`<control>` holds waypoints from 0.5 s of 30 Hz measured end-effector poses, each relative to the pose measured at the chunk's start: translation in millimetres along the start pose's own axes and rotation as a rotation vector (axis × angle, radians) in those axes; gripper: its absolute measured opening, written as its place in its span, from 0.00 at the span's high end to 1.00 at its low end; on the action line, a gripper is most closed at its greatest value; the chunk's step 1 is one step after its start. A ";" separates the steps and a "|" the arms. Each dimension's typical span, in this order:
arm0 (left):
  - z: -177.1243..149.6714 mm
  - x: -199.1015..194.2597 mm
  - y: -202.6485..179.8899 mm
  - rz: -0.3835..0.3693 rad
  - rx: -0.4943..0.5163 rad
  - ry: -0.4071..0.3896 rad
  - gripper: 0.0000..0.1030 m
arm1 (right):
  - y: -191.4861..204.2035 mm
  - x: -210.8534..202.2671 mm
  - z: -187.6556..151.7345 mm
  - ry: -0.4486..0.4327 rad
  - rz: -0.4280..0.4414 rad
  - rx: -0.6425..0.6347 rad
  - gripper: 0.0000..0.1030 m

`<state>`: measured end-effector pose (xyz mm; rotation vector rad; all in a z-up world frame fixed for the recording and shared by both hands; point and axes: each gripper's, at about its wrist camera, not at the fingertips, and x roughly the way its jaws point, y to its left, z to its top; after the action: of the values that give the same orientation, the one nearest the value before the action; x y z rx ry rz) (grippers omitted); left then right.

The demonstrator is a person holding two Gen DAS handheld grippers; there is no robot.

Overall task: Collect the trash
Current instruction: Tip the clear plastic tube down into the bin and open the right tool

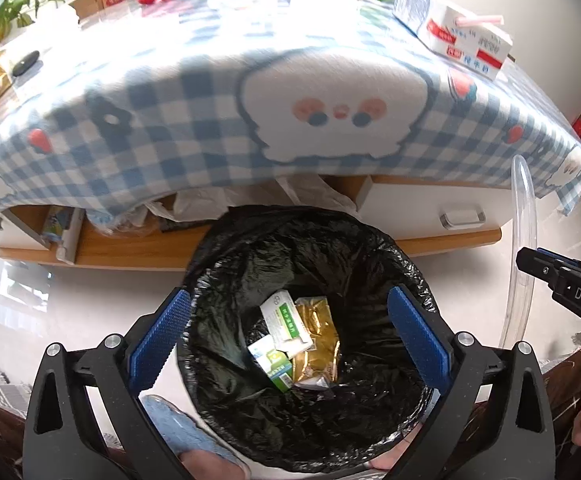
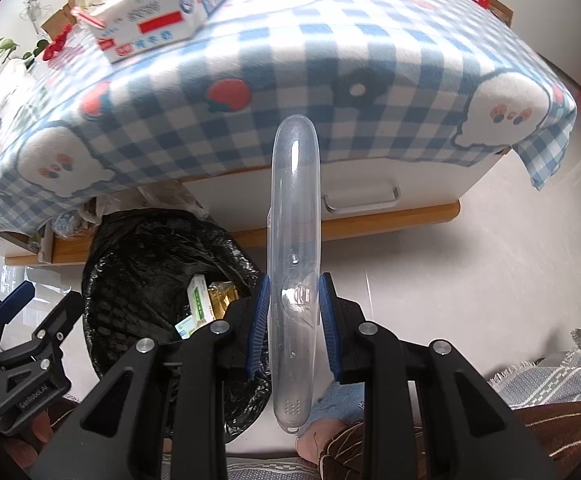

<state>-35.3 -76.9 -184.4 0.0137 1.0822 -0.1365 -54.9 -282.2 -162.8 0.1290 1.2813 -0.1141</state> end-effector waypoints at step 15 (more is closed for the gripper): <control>-6.4 -34.7 48.3 0.053 -0.058 -0.047 0.06 | 41.4 -22.9 -2.9 -0.044 0.063 -0.050 0.77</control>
<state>-51.4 -24.9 -159.5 -0.0127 1.0378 -0.0576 -57.6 -240.6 -140.3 0.1236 1.2342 -0.0306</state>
